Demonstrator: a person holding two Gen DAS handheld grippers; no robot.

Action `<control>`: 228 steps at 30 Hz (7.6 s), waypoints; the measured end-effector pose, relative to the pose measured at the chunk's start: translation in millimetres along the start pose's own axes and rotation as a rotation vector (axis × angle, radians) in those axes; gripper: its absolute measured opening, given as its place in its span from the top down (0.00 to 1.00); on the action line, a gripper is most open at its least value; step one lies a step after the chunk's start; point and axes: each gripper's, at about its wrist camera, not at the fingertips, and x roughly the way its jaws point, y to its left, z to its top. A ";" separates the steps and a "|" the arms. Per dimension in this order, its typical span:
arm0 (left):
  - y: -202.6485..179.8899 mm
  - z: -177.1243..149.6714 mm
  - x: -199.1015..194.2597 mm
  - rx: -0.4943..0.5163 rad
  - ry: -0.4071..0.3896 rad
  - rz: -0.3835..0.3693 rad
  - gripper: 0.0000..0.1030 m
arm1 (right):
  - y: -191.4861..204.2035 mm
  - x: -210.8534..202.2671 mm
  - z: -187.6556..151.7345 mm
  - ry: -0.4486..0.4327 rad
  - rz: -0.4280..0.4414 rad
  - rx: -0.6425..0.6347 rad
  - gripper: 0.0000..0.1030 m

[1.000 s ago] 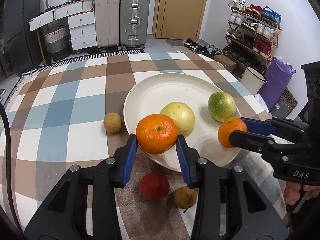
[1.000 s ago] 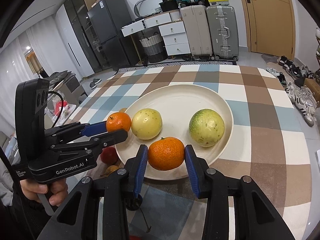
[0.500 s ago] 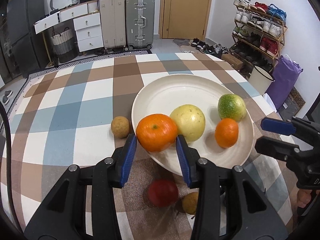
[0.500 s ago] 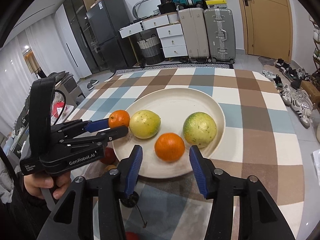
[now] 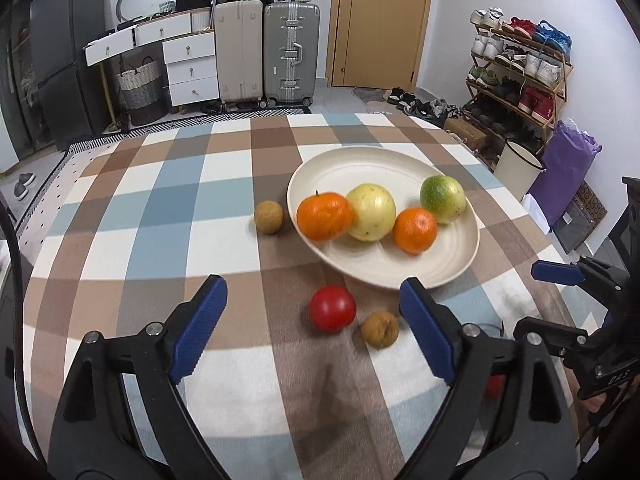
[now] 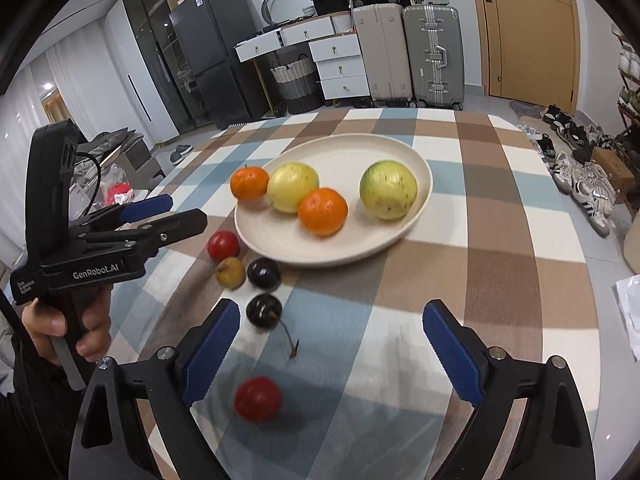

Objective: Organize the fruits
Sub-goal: 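Grasp a red tomato with the right gripper, then grasp a brown longan with the left gripper while the right gripper holds the tomato, then place the tomato and longan on the plate and open both grippers, then grasp a dark cherry with the right gripper while the left gripper grasps a red tomato, then place the cherry and tomato on the plate and open both grippers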

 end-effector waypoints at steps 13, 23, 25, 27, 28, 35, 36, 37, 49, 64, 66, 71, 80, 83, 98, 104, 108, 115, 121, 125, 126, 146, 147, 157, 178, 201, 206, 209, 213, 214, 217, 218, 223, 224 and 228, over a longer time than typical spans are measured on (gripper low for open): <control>-9.5 -29.4 6.0 0.010 0.058 0.011 0.06 | 25.1 4.7 -37.2 0.057 0.048 -0.030 0.12; -14.8 -27.4 30.9 0.000 0.119 -0.027 0.08 | 33.1 6.1 -48.3 0.088 0.066 -0.078 0.54; -17.1 -29.3 30.7 0.001 0.123 -0.041 0.12 | 34.4 4.0 -50.4 0.081 0.075 -0.088 0.61; -19.2 -31.0 30.3 -0.001 0.133 -0.058 0.15 | 35.4 2.5 -51.8 0.077 0.092 -0.097 0.71; -20.2 -32.0 29.4 -0.002 0.133 -0.067 0.18 | 36.0 1.9 -51.5 0.074 0.093 -0.098 0.71; -30.8 -34.7 33.4 0.001 0.161 -0.112 0.39 | 33.3 -6.3 -43.3 0.039 0.080 -0.102 0.71; -32.9 -34.8 34.7 0.003 0.163 -0.113 0.40 | 32.4 -6.8 -41.7 0.037 0.079 -0.102 0.71; -35.4 -33.9 35.7 0.011 0.159 -0.106 0.40 | 31.0 -7.5 -40.0 0.033 0.075 -0.102 0.71; -44.4 -29.5 41.3 0.056 0.146 -0.103 0.79 | 24.4 -7.5 -33.1 0.021 0.057 -0.102 0.71; -31.0 -7.1 22.2 0.022 0.062 -0.132 0.79 | 19.4 4.5 -1.8 -0.029 0.061 -0.088 0.71; -32.3 -1.6 24.0 0.024 0.054 -0.129 0.79 | 17.4 9.8 7.0 -0.038 0.056 -0.076 0.71; -37.9 13.4 39.0 0.038 0.048 -0.128 0.79 | 11.0 27.1 27.6 -0.059 0.041 -0.051 0.71; -38.8 21.7 59.8 0.049 0.054 -0.123 0.79 | -1.0 46.4 44.1 -0.054 -0.004 -0.029 0.71; -38.5 21.9 61.4 0.047 0.053 -0.116 0.79 | -3.1 47.0 44.9 -0.055 -0.011 -0.027 0.71; -38.7 20.2 63.8 0.050 0.051 -0.086 0.79 | -4.3 46.9 47.6 -0.056 -0.034 -0.031 0.65; -23.6 17.7 42.8 0.034 0.019 -0.071 0.39 | -2.4 33.9 45.8 -0.082 -0.033 -0.023 0.44; -8.1 11.9 20.6 0.027 -0.035 -0.043 0.18 | -1.6 24.5 41.2 -0.086 -0.015 -0.010 0.22; 20.1 -2.7 -0.7 0.001 -0.043 0.003 0.01 | 8.1 18.4 24.8 -0.044 -0.018 -0.002 0.01; 36.3 -12.7 -8.3 -0.010 -0.027 0.018 0.01 | 12.8 13.7 11.8 -0.033 -0.041 0.038 0.01; 46.2 -16.1 -11.8 -0.013 -0.019 0.033 0.01 | 17.9 13.1 7.2 -0.029 -0.052 0.044 0.01; 50.1 -17.5 -13.2 -0.021 -0.017 0.036 0.01 | 20.0 11.9 6.0 -0.036 -0.058 0.042 0.01; 33.6 -25.5 3.1 0.008 0.045 0.019 0.01 | 47.9 52.9 -2.0 0.102 -0.040 -0.029 0.27; 33.1 -25.7 4.8 0.009 0.050 0.020 0.01 | 48.6 54.2 -1.5 0.105 -0.042 -0.036 0.29; 26.2 -24.8 32.3 0.006 0.109 0.012 0.01 | 56.8 57.4 -0.5 0.106 -0.036 -0.093 0.54; 0.4 -10.6 60.0 0.045 0.137 -0.110 0.73 | 45.1 36.8 1.1 0.055 -0.005 -0.071 0.73; -0.7 12.9 30.9 0.042 0.055 -0.102 0.73 | 28.7 10.7 34.1 -0.067 -0.010 -0.040 0.73; -0.6 16.6 41.9 0.041 0.065 -0.100 0.73 | 21.0 8.9 44.7 -0.092 -0.012 -0.030 0.74; -0.5 19.5 49.6 0.044 0.067 -0.099 0.73 | 17.3 12.3 51.8 -0.097 -0.013 -0.025 0.73; 0.2 26.8 57.6 0.052 0.068 -0.102 0.73 | 14.0 19.8 59.1 -0.101 -0.010 -0.021 0.74; 0.2 28.8 59.6 0.052 0.069 -0.102 0.73 | 14.1 21.3 60.7 -0.103 -0.009 -0.023 0.74; -0.7 34.2 66.5 0.058 0.072 -0.099 0.73 | 14.0 25.5 64.4 -0.108 -0.005 -0.025 0.74; -1.2 36.0 69.3 0.058 0.071 -0.100 0.73 | 13.5 27.4 66.1 -0.110 -0.005 -0.024 0.74; -5.5 44.4 78.5 0.064 0.065 -0.110 0.73 | 11.3 38.4 75.0 -0.111 -0.011 -0.028 0.73; -6.9 45.8 80.6 0.066 0.065 -0.112 0.73 | 11.3 40.5 77.1 -0.113 -0.018 -0.033 0.74; -10.1 48.9 87.0 0.073 0.071 -0.105 0.73 | 9.4 48.7 84.6 -0.112 -0.027 -0.039 0.73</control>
